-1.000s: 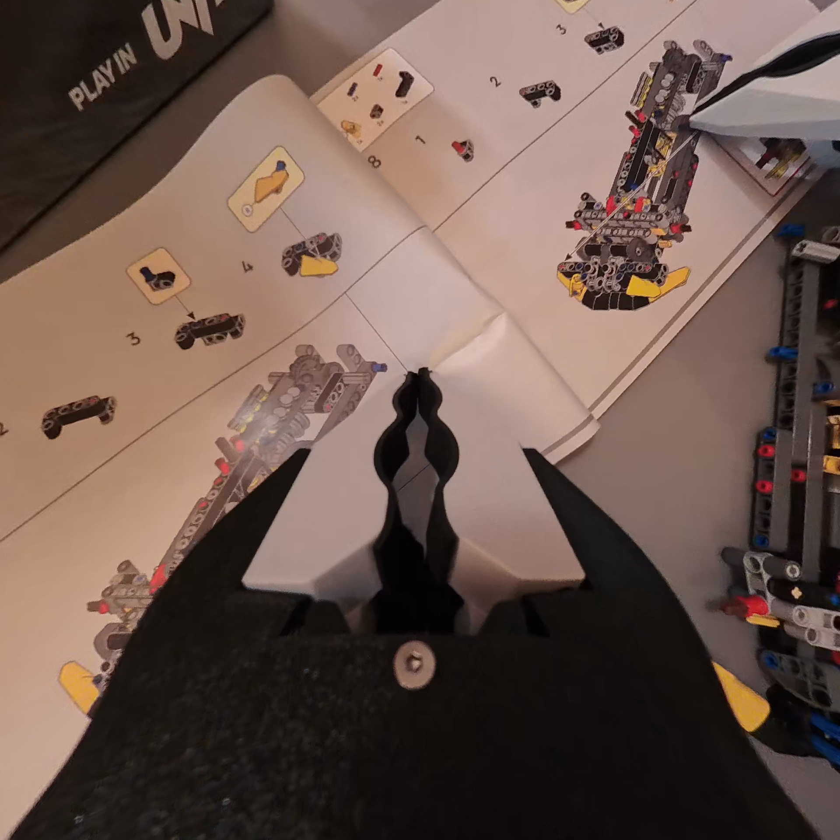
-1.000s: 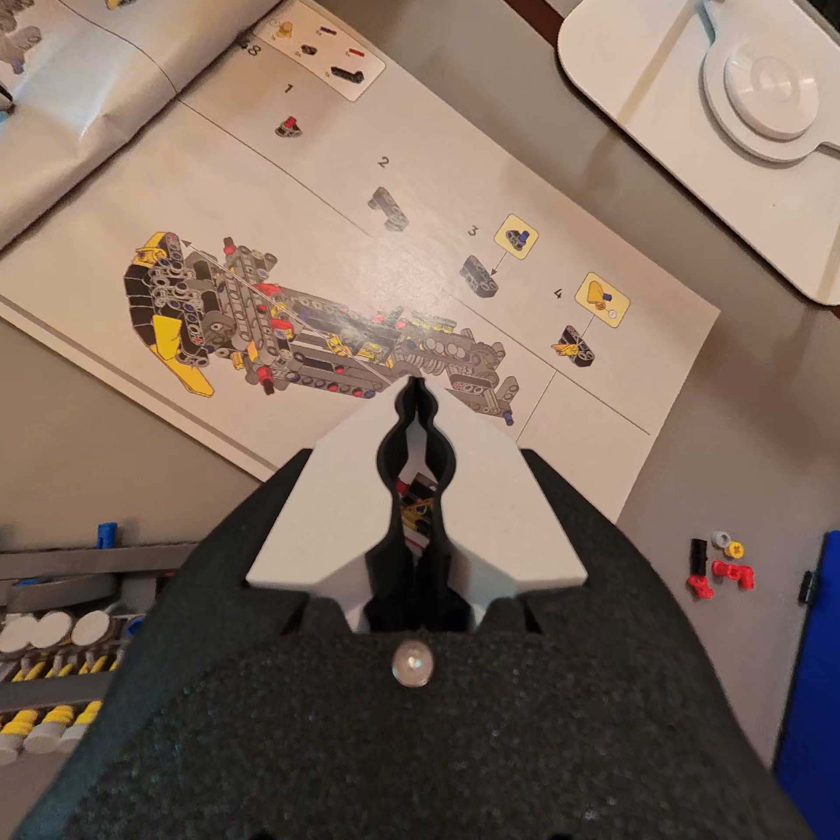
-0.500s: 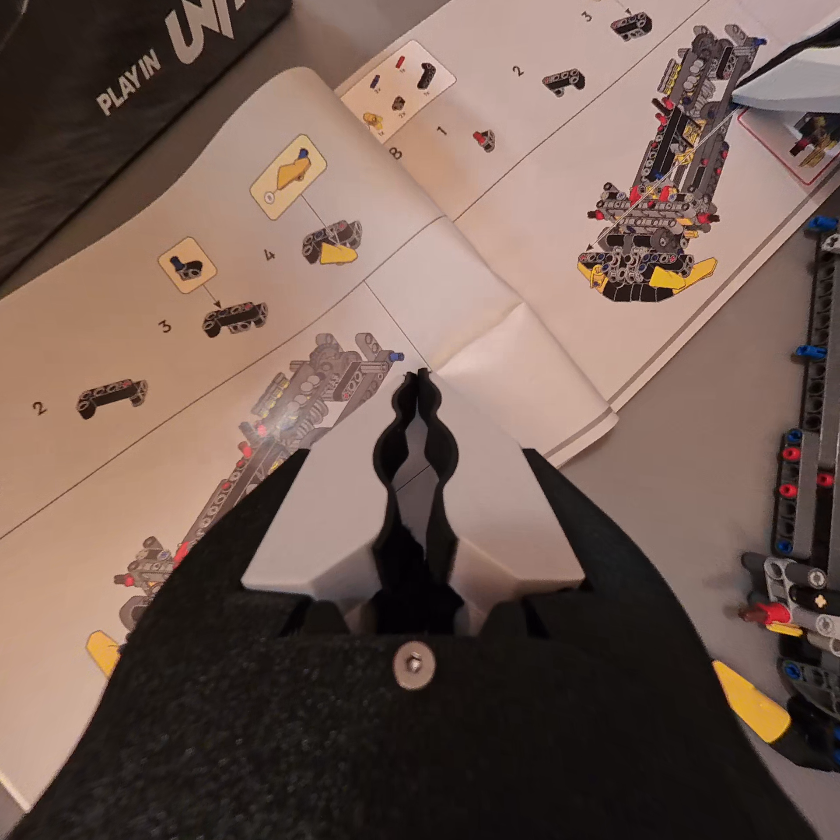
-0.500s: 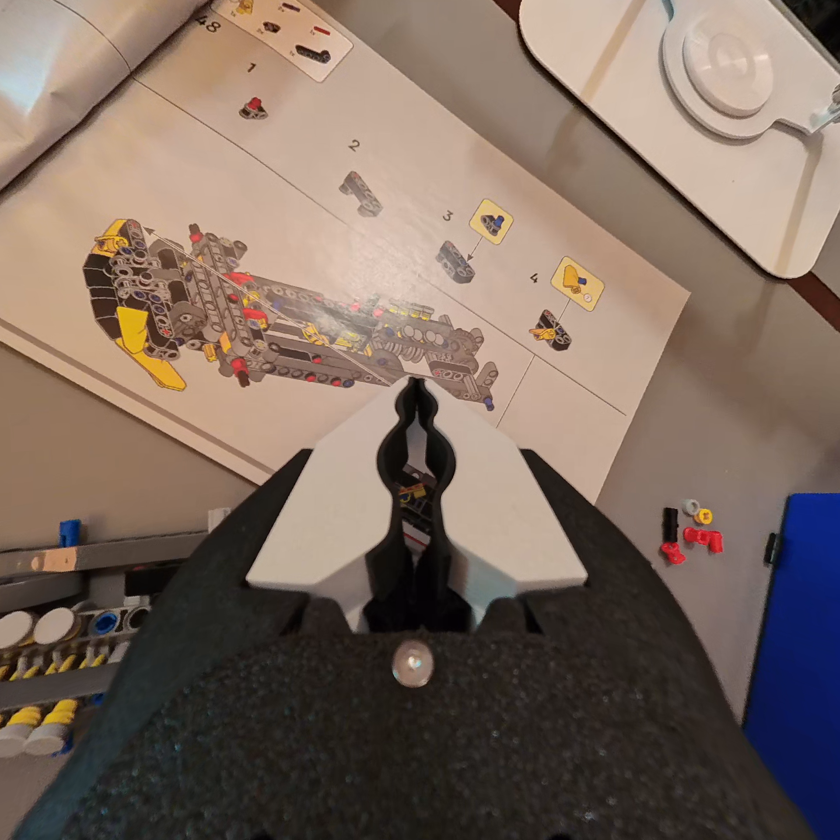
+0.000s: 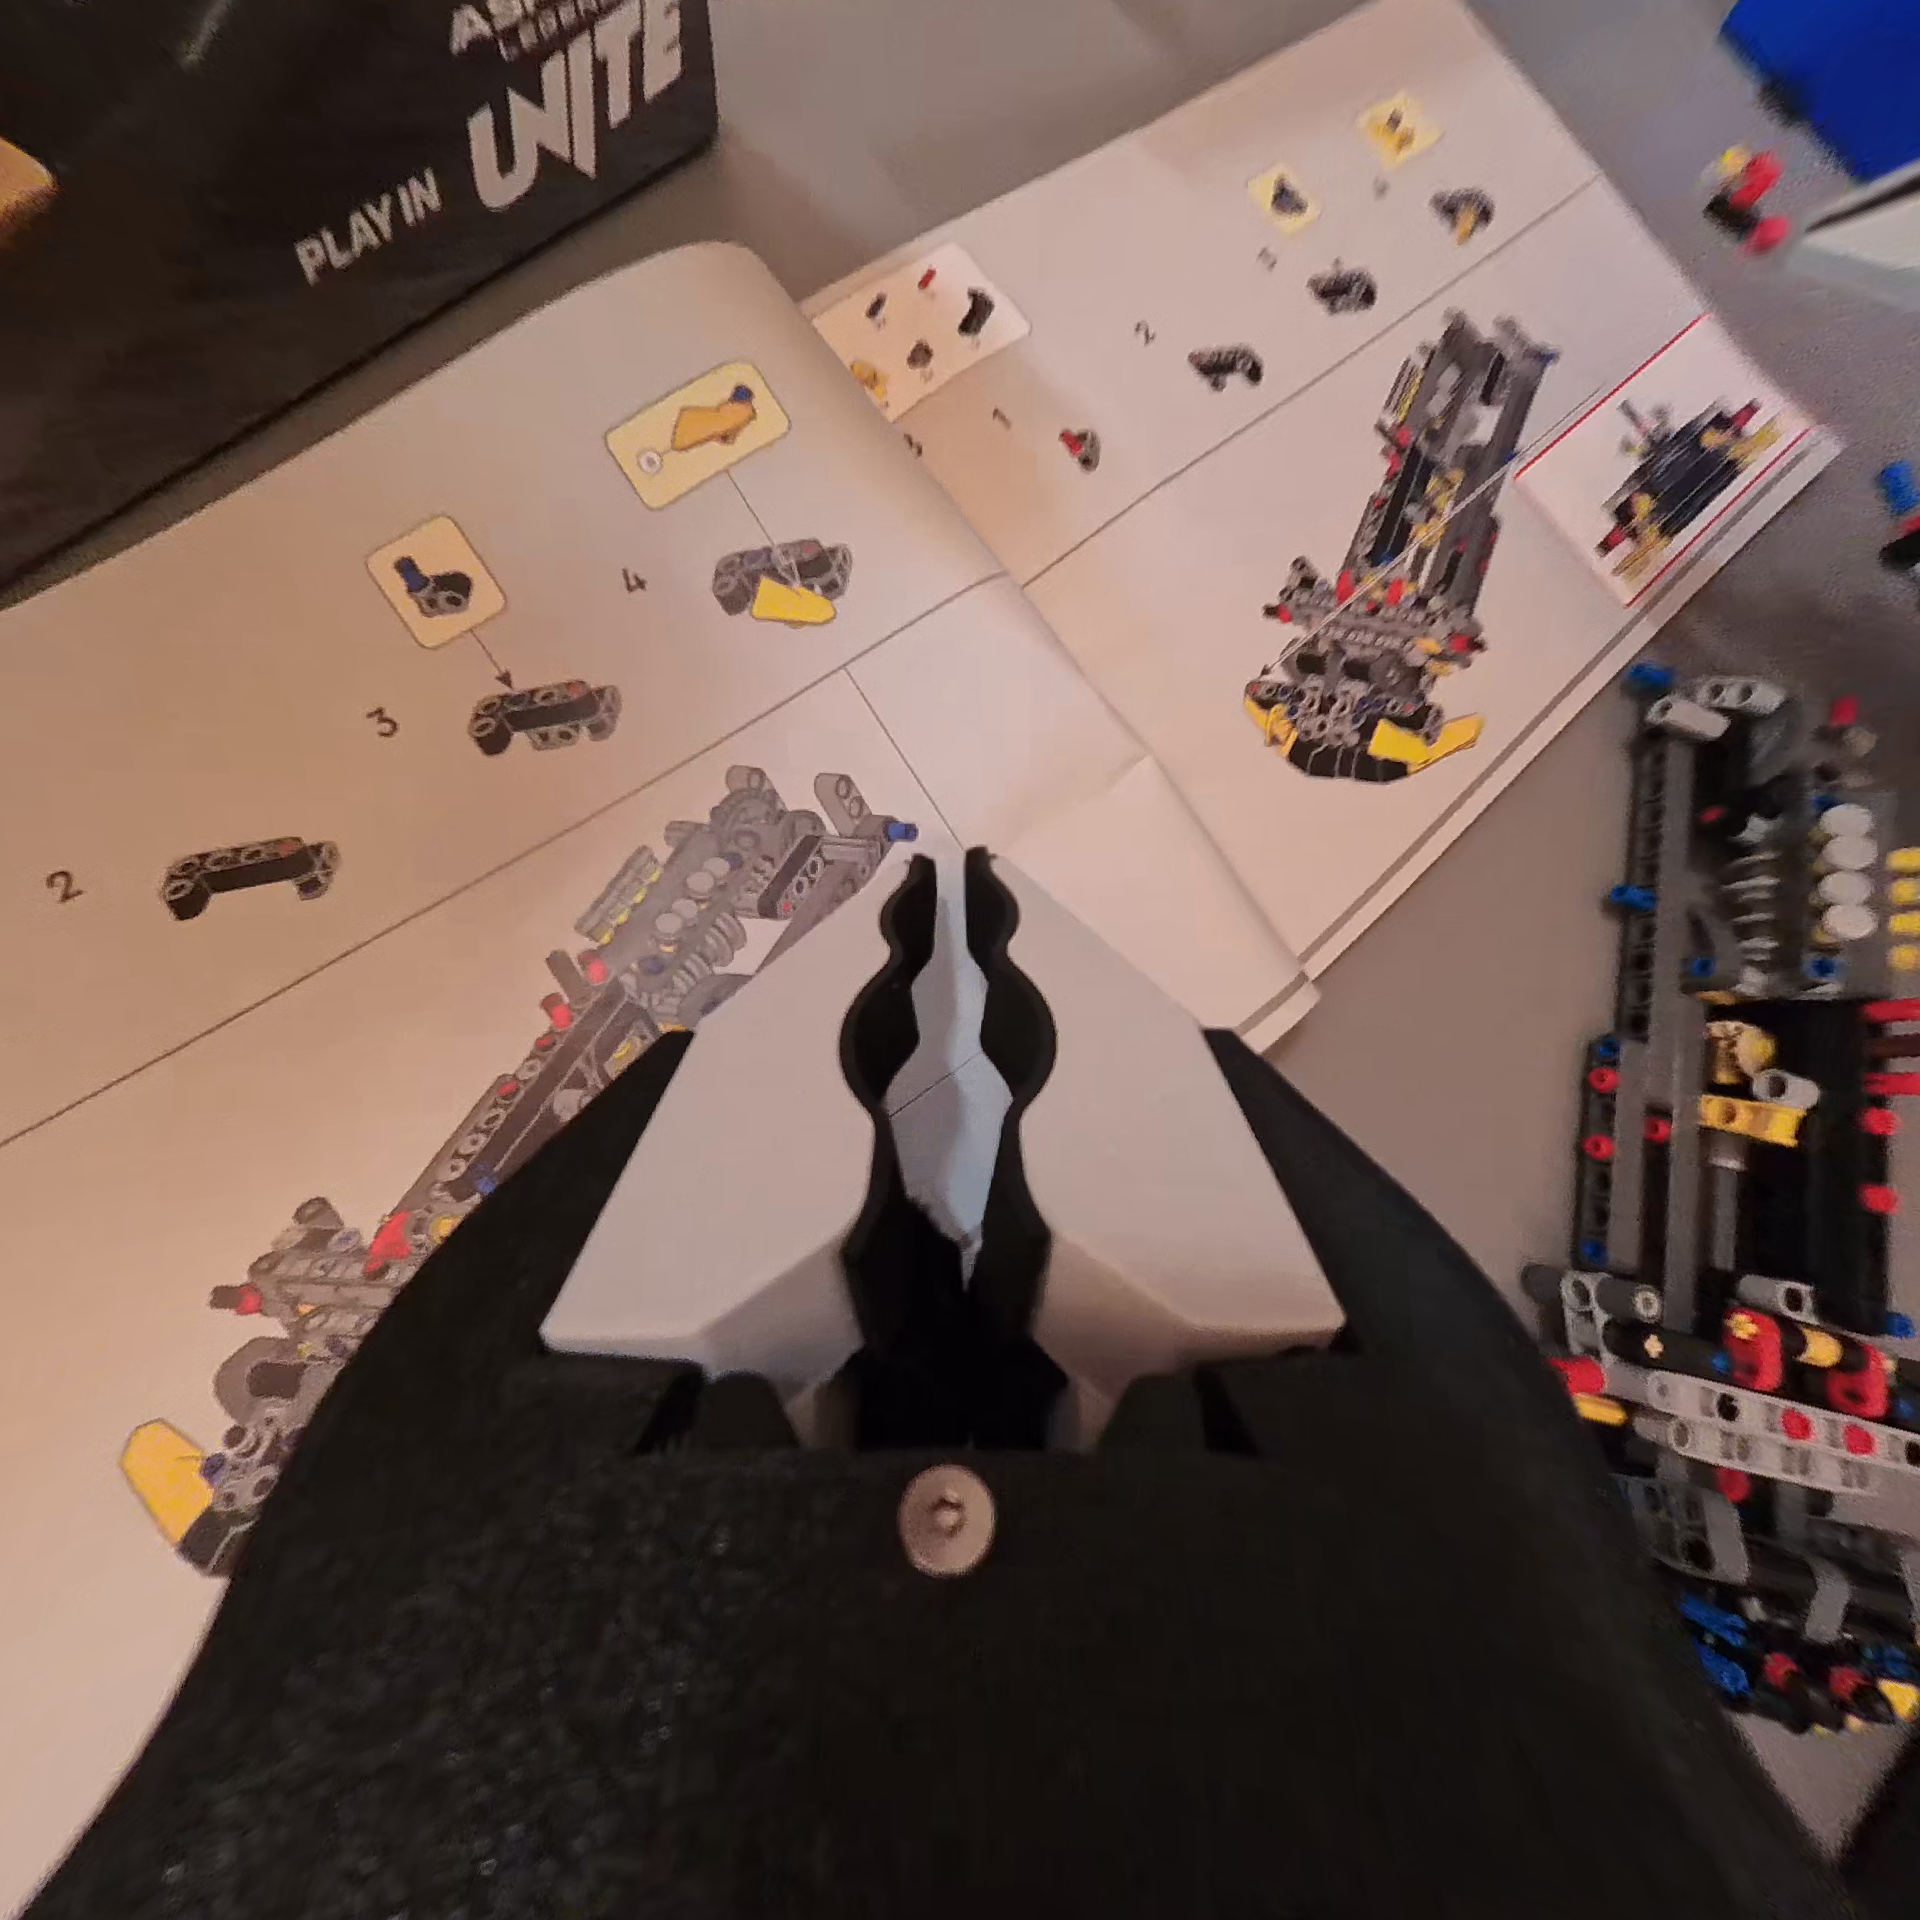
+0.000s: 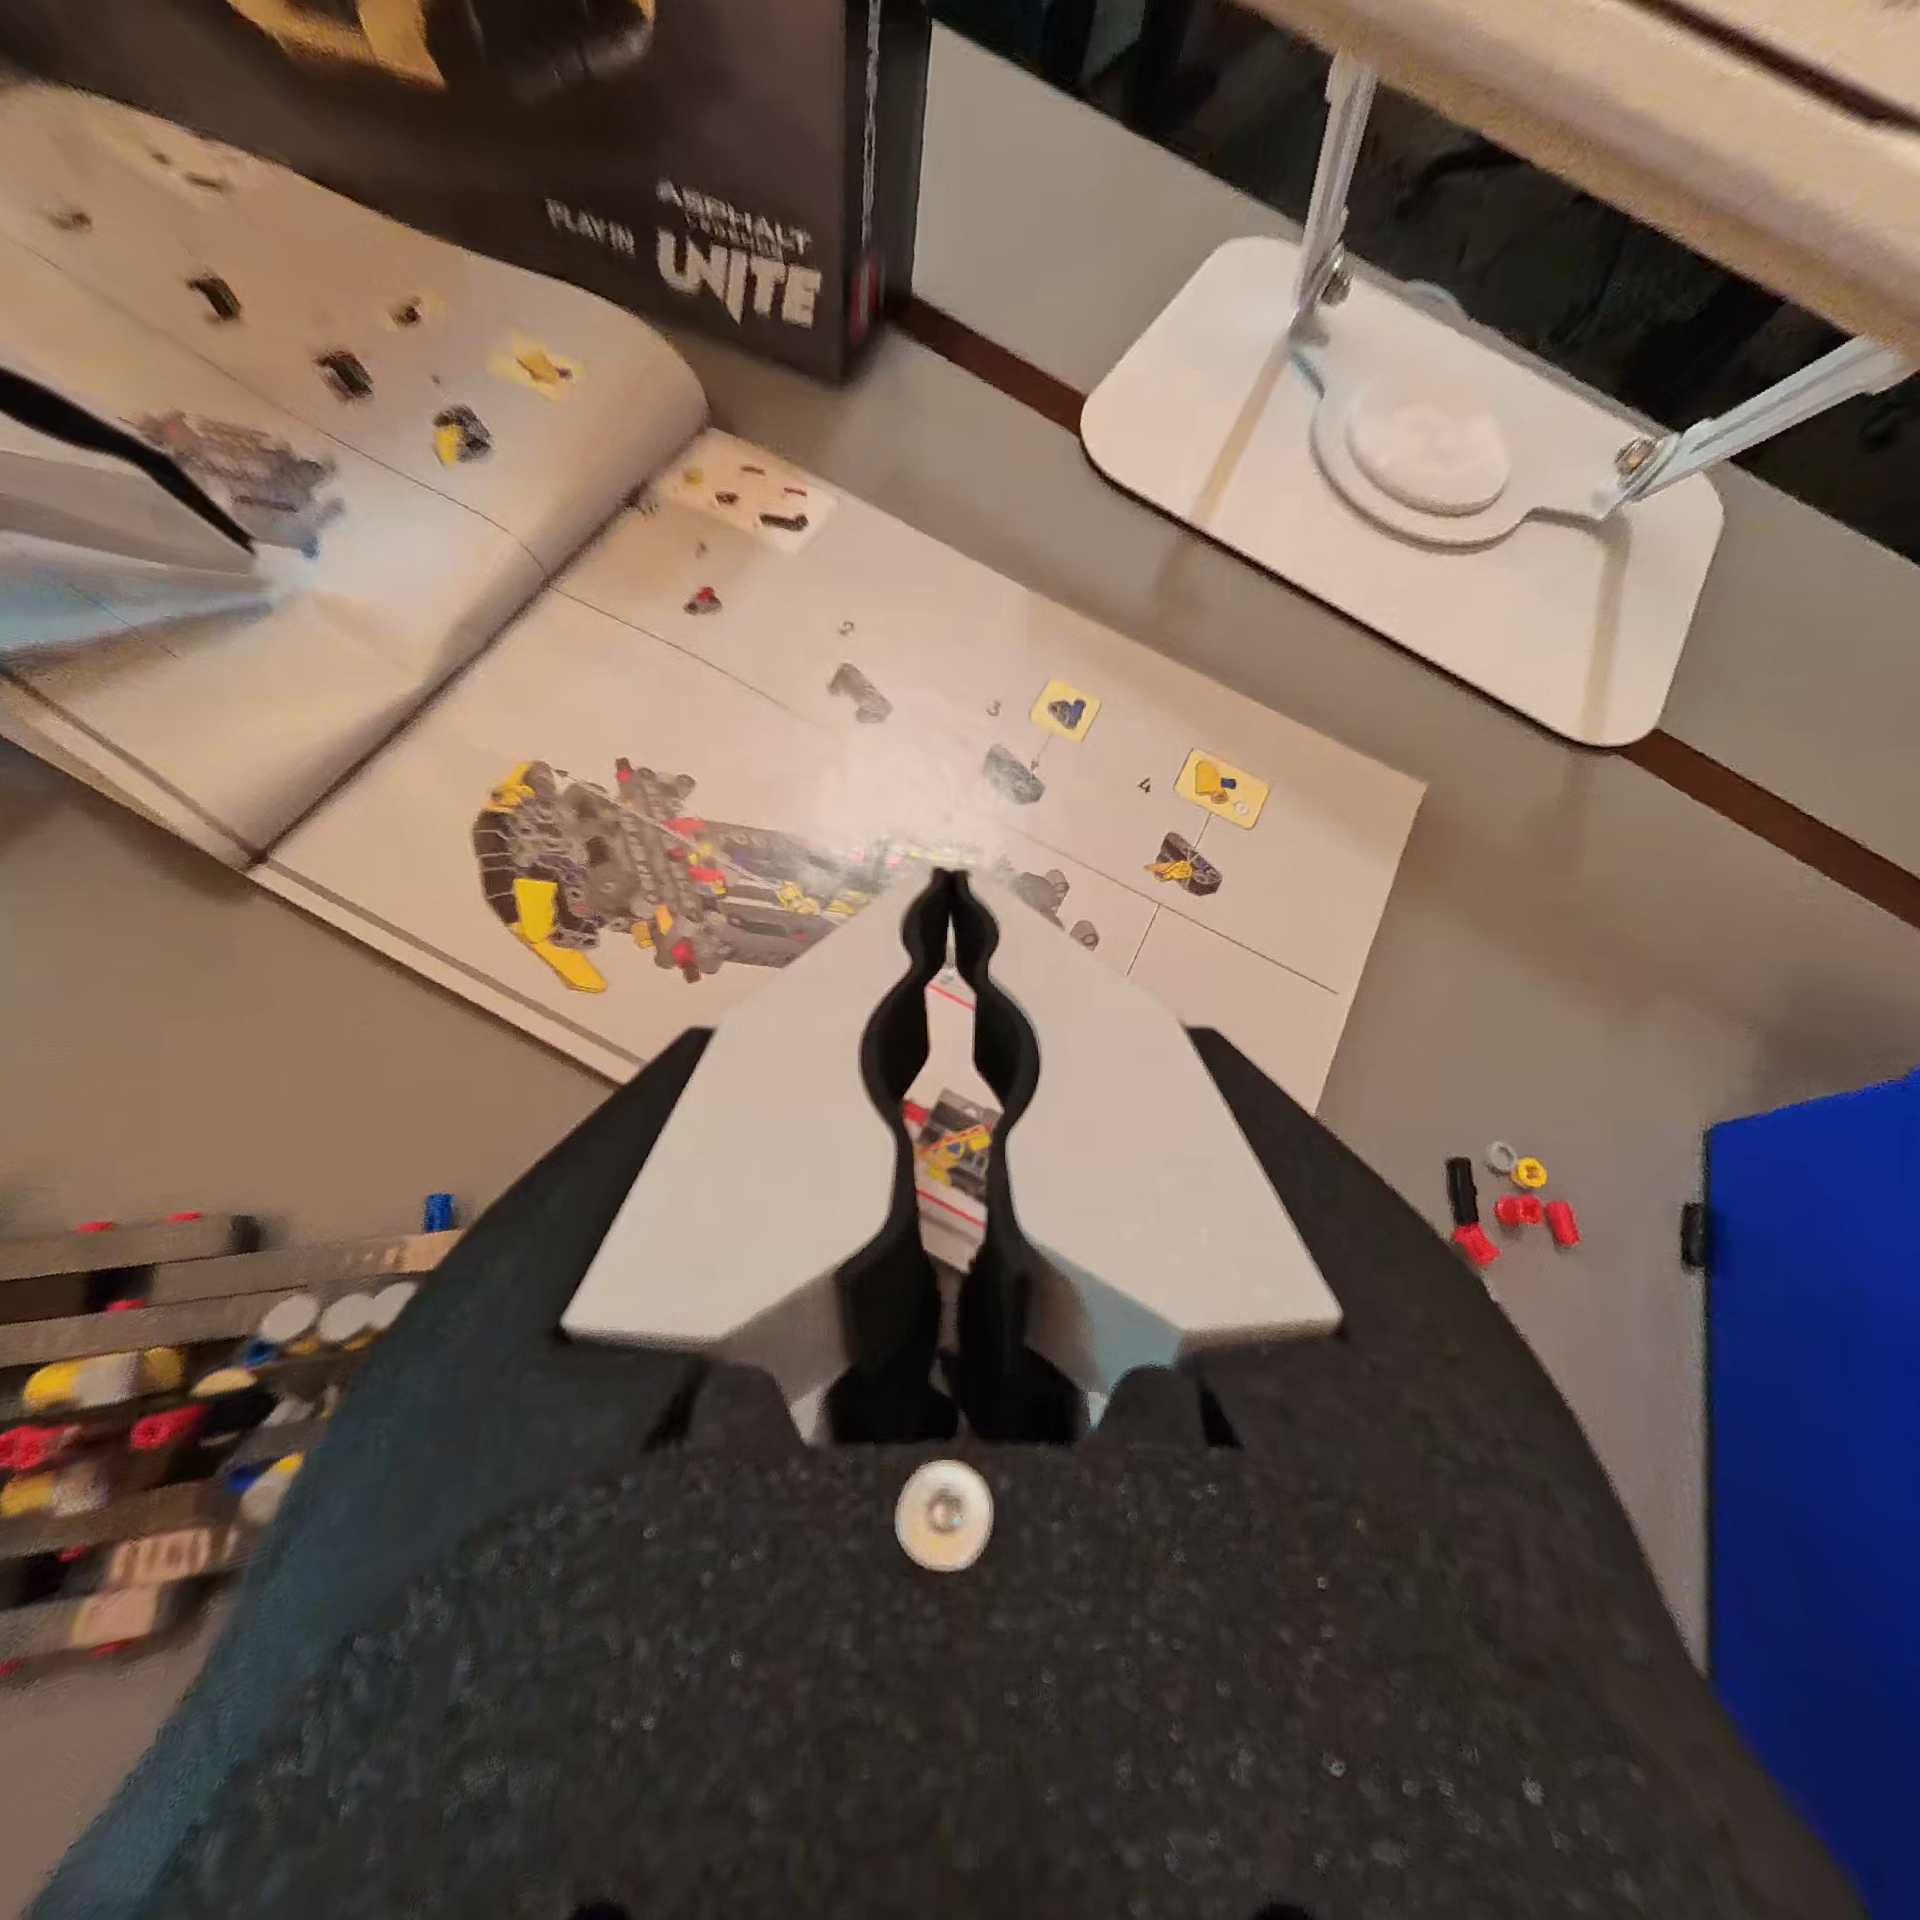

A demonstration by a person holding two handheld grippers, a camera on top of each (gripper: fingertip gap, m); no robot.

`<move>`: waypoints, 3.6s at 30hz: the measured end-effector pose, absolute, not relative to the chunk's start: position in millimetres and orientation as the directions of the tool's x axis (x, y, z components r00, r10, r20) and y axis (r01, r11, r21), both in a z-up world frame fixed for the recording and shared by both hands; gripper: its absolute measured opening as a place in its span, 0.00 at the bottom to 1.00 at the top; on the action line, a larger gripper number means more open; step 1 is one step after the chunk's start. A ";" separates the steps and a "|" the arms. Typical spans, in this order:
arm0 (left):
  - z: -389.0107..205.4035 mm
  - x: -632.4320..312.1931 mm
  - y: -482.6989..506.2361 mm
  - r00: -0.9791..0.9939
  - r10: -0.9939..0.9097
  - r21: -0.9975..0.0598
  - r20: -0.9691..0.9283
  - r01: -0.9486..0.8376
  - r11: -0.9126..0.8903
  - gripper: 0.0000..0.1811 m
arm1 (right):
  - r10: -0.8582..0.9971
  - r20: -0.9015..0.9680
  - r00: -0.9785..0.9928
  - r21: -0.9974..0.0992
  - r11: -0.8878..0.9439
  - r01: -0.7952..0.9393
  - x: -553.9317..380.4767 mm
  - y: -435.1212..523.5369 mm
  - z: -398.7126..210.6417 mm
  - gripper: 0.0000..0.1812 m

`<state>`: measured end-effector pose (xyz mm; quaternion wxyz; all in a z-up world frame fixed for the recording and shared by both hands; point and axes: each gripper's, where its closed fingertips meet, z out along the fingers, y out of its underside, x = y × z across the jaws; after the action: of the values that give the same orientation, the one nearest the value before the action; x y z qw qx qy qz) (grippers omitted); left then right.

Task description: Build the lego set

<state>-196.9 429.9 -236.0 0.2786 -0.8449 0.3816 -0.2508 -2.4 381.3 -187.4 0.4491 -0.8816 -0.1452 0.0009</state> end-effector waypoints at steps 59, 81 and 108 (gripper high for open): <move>-229.9 -410.0 251.2 0.533 -0.840 -0.603 -0.101 -0.704 -0.375 0.17 | 0.346 -0.052 0.937 -0.907 -0.408 0.101 -36.3 353.5 -181.0 0.03; -225.2 -378.3 263.1 0.437 -0.899 -0.647 0.033 -0.676 -0.352 0.12 | 0.337 -0.057 0.940 -0.905 -0.414 0.094 -31.3 353.4 -182.3 0.04; -249.7 -329.0 274.1 0.297 -0.954 -0.588 -0.046 -0.780 -0.215 0.05 | 0.349 -0.017 0.937 -0.888 -0.435 0.146 -30.7 352.5 -190.5 0.04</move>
<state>-329.0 274.1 -249.7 0.2624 -0.7615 0.5691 -0.1656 -30.7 352.5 -190.5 0.5107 -0.8412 -0.1471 0.0992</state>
